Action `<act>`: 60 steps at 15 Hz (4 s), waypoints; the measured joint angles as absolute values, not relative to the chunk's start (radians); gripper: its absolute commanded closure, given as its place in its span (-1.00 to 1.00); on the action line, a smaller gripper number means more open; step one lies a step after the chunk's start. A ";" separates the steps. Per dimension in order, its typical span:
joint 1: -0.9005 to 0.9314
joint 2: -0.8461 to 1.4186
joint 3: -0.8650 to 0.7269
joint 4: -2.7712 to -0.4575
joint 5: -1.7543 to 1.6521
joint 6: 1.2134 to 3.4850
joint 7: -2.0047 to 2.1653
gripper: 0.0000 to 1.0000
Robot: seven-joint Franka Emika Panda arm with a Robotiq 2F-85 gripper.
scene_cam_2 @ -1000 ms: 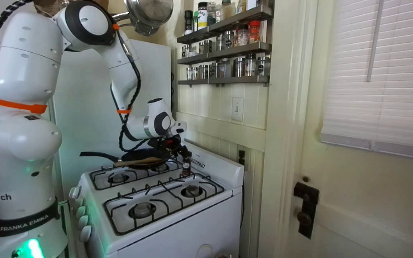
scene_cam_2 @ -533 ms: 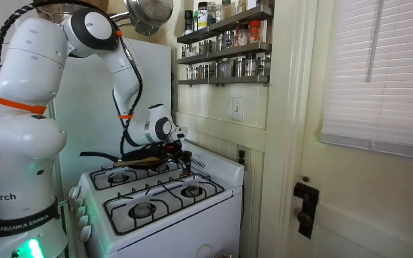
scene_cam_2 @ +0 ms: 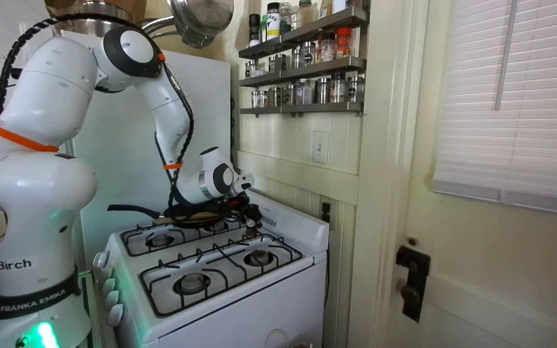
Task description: Pick up the jar from the stove top and put it on the topmost shelf.
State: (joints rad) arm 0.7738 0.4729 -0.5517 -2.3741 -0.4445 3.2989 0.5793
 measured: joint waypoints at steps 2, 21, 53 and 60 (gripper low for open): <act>0.789 0.499 -0.558 -2.371 -0.444 3.349 0.579 -1.00; 0.800 0.540 -0.563 -2.371 -0.443 3.400 0.579 -0.51; 0.849 0.317 -0.628 -2.477 -0.465 3.416 0.588 0.66; 0.706 -0.063 -0.447 -2.739 -0.813 3.342 0.852 0.66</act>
State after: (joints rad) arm 0.7060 -0.0630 -0.4469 -2.7394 -0.8129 3.3419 0.8520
